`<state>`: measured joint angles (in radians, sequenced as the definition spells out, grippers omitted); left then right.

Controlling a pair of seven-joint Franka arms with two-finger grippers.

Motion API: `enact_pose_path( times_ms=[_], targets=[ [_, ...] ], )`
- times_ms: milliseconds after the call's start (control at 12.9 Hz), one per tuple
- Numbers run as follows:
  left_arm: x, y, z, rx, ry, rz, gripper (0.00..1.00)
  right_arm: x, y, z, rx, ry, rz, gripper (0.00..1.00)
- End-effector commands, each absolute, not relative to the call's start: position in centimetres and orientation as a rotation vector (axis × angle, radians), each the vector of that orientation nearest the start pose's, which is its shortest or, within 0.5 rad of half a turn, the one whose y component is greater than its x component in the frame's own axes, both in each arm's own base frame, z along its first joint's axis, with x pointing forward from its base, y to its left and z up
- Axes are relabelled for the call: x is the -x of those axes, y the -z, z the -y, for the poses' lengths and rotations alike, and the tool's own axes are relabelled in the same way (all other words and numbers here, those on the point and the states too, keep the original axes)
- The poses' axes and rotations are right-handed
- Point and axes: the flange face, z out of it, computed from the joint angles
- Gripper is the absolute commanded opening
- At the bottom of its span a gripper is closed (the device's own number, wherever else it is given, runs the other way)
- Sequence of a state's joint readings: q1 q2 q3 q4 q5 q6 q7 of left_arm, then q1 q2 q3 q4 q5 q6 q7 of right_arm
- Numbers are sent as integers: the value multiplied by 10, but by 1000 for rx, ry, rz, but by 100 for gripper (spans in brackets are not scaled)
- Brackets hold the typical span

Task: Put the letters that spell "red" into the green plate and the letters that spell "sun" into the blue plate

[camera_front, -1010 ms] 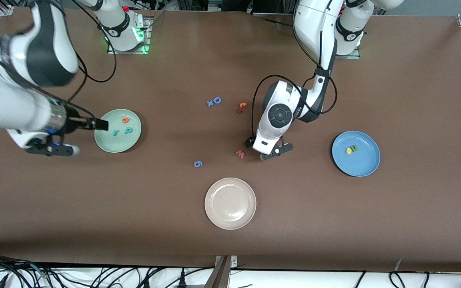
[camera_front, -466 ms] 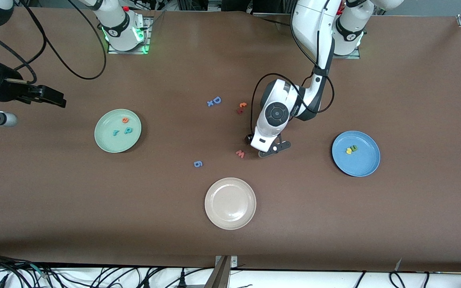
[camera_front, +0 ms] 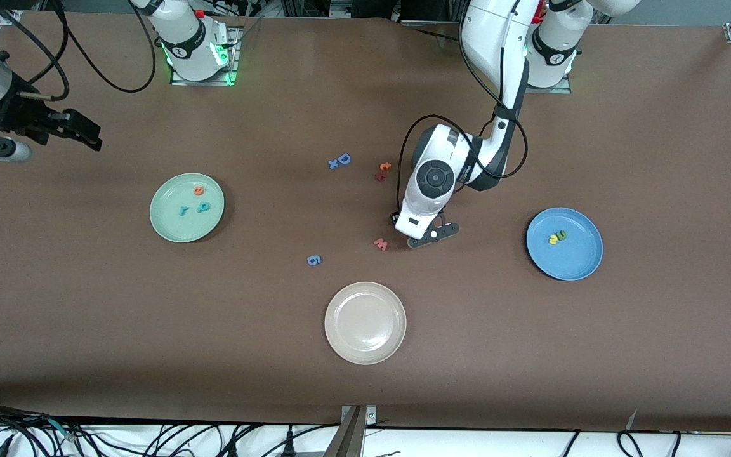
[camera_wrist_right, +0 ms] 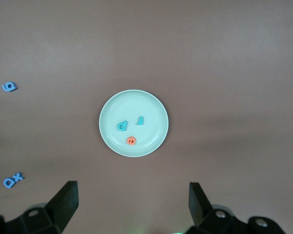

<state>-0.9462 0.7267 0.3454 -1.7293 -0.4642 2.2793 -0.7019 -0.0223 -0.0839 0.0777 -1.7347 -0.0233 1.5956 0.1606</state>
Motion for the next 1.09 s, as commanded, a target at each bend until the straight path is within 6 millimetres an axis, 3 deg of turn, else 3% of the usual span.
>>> enact_pose_path(
  times_ms=[0,155,233,388,466,544,777,1010],
  targets=[
    [-520,-169,389,3077,-222,524,31,-526,-606,1,3135,-102,-142,100],
    [-520,-169,389,3076,-224,524,17,-526,-605,5,3137,-107,-122,100],
    [-520,-169,388,3080,-226,512,17,-525,-604,8,3138,-109,-136,100],
    [-521,-169,387,3083,-228,497,9,-524,-605,-10,3162,-98,-106,100],
    [-522,-171,386,3092,-226,456,1,-524,-605,-10,3164,-101,-162,100],
    [-527,-175,381,3108,-225,389,0,-524,-604,-10,3163,-113,-189,100],
    [-557,-209,338,3119,-268,282,0,-526,-601,-12,3160,-123,-189,100],
    [-587,-243,276,3156,-284,64,1,-532,-598,-7,3162,-116,-191,100]
  ],
)
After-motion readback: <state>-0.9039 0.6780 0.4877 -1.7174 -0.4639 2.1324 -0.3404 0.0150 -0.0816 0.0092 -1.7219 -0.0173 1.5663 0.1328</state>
